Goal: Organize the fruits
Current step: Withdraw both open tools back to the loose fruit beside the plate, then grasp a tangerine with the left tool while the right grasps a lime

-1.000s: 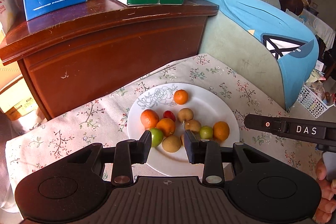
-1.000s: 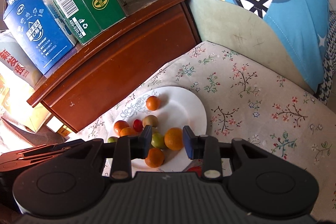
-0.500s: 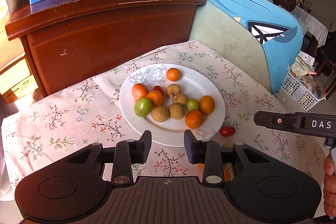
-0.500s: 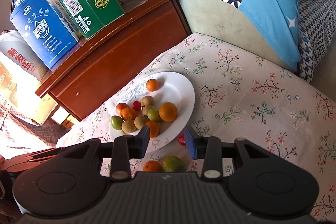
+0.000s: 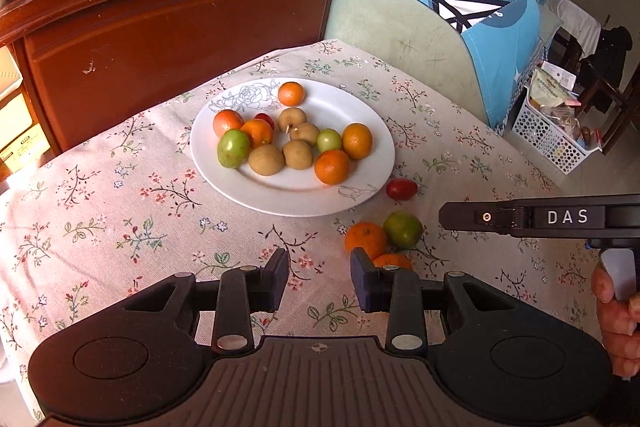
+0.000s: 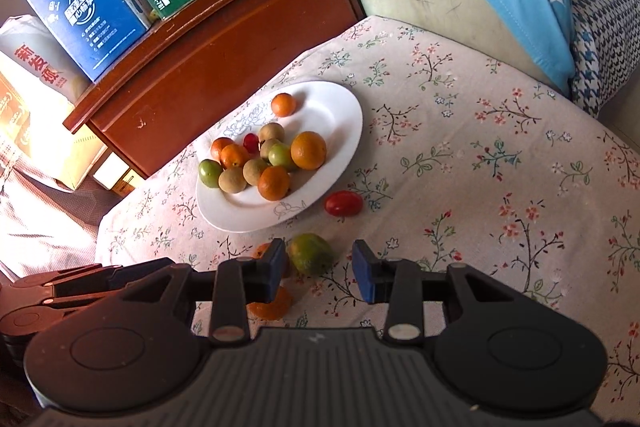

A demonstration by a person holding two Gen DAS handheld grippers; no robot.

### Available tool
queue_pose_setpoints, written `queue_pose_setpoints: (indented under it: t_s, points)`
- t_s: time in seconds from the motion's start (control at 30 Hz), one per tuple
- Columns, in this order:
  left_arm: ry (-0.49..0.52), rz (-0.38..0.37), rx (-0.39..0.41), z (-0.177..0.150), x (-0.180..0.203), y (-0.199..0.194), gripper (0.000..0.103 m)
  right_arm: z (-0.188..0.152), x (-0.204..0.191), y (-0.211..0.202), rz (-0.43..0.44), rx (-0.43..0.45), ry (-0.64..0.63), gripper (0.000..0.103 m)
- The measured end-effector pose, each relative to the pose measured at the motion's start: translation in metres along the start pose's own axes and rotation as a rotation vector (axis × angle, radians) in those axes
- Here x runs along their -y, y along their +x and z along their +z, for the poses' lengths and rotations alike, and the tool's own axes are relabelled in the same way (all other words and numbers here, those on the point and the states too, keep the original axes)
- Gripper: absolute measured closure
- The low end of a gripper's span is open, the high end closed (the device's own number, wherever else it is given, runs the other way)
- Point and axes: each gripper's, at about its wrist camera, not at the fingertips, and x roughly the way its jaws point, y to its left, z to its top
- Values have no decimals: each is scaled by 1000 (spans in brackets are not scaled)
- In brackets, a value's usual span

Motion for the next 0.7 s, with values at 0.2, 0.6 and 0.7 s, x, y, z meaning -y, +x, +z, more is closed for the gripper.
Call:
queue_pose_setpoints:
  t_s: [0.2,0.6,0.7]
  points:
    - [26,-17,-37,-10,6,6,70,-5,-4,17,10,-38,-40,65]
    - [56,-63,-72,-17,19,14,70,-5,-4,39,-5,-57,-47,65]
    - [64,-81,-75,-18,23,16,70,-7,-5,43,-6,-58,-62,66]
